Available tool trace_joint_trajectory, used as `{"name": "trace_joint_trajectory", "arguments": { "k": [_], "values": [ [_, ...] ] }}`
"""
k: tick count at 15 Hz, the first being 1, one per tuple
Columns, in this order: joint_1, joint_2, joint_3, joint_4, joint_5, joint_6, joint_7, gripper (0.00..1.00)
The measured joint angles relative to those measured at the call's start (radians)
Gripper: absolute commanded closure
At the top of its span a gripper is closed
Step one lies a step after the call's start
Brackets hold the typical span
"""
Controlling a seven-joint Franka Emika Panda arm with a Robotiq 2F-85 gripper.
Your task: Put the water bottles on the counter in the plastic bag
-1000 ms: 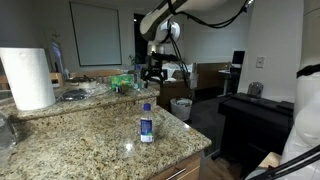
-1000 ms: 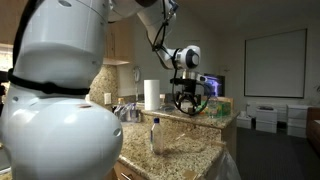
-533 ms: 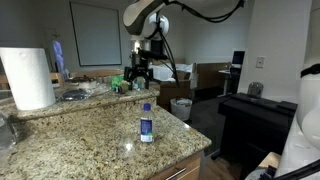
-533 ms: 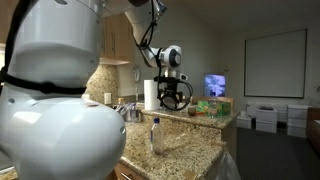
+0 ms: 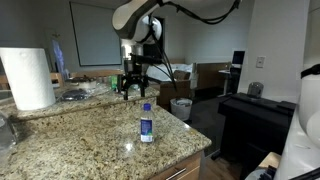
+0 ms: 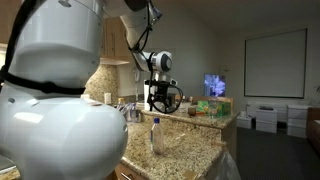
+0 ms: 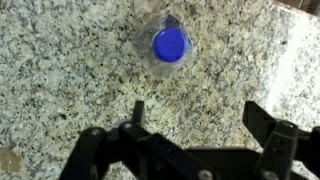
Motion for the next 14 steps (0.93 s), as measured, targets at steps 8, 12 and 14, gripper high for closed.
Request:
{"name": "trace_joint_trajectory", "arguments": {
  "k": [8,12,14],
  "values": [
    [0.003,0.008,0.0,-0.031,-0.048,-0.097,0.007,0.0],
    [0.003,0.007,-0.001,-0.056,-0.048,-0.123,0.015,0.26],
    [0.003,0.007,-0.003,-0.065,-0.048,-0.123,0.034,0.3]
  ]
}}
